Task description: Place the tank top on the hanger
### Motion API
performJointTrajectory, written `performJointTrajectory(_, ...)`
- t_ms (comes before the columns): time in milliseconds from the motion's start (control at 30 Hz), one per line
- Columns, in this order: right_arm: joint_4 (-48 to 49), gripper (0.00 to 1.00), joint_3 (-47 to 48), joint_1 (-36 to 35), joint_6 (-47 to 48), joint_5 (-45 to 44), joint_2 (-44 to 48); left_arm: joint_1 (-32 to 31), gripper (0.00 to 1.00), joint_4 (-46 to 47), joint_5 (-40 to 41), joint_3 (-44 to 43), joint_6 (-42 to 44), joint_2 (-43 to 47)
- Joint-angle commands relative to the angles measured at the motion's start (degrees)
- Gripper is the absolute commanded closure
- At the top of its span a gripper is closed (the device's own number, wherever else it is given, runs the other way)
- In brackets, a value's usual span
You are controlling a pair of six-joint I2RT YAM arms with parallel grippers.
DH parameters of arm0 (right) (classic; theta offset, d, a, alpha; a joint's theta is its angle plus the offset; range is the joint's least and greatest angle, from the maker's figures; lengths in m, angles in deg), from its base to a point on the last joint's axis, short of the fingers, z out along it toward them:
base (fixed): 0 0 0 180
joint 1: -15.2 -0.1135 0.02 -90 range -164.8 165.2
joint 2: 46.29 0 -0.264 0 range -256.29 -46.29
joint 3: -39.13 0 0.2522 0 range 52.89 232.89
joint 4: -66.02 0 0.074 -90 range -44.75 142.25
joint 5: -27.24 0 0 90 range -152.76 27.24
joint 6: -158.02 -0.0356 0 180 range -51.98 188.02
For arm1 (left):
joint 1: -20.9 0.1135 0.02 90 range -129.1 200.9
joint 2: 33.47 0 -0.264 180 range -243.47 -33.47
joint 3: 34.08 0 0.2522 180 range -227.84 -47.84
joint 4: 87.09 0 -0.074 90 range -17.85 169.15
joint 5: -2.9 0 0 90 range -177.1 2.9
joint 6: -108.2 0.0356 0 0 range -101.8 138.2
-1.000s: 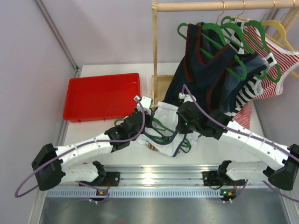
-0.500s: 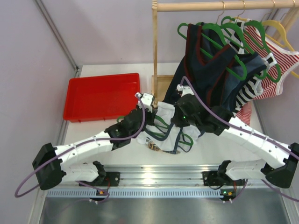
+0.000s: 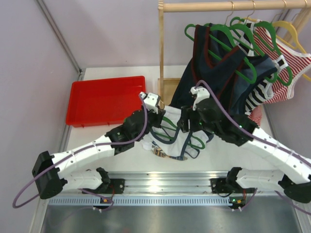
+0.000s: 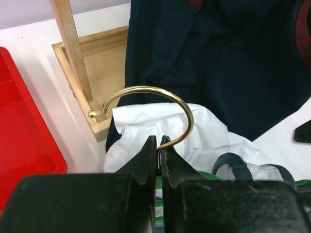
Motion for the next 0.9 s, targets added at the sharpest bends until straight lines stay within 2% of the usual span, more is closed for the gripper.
performJointTrajectory(0,6.6,0.37,-2.0,0.8,7.8,3.2,8.4,0.1,1.0,0.9,-2.0,-2.4,0.2,2.3)
performJointTrajectory(167,9.0,0.29,-7.8,1.6,15.3,12.7,14.9,0.1,1.0,1.1,-4.7,-1.7,-0.2,4.2)
performJointTrajectory(267,9.7,0.28,-11.2,1.9,16.6,17.6,15.0,0.1,1.0,1.1,-6.3,-2.1,-0.3,4.7)
performJointTrajectory(400,12.5,0.28,-15.2,1.8,17.0,19.4,15.3,0.1,1.0,1.0,-7.5,-2.7,-0.3,5.1)
performJointTrajectory(600,13.2,0.29,-16.1,1.8,18.5,20.6,13.3,0.1,1.0,0.5,-7.9,-3.8,-0.1,5.8)
performJointTrajectory(733,13.2,0.33,-16.4,1.8,18.7,20.3,12.1,0.1,1.0,0.5,-8.4,-4.6,-0.1,5.8)
performJointTrajectory(867,14.4,0.44,-17.2,1.8,18.4,20.3,12.1,0.1,1.0,0.4,-8.7,-5.3,-0.2,5.6)
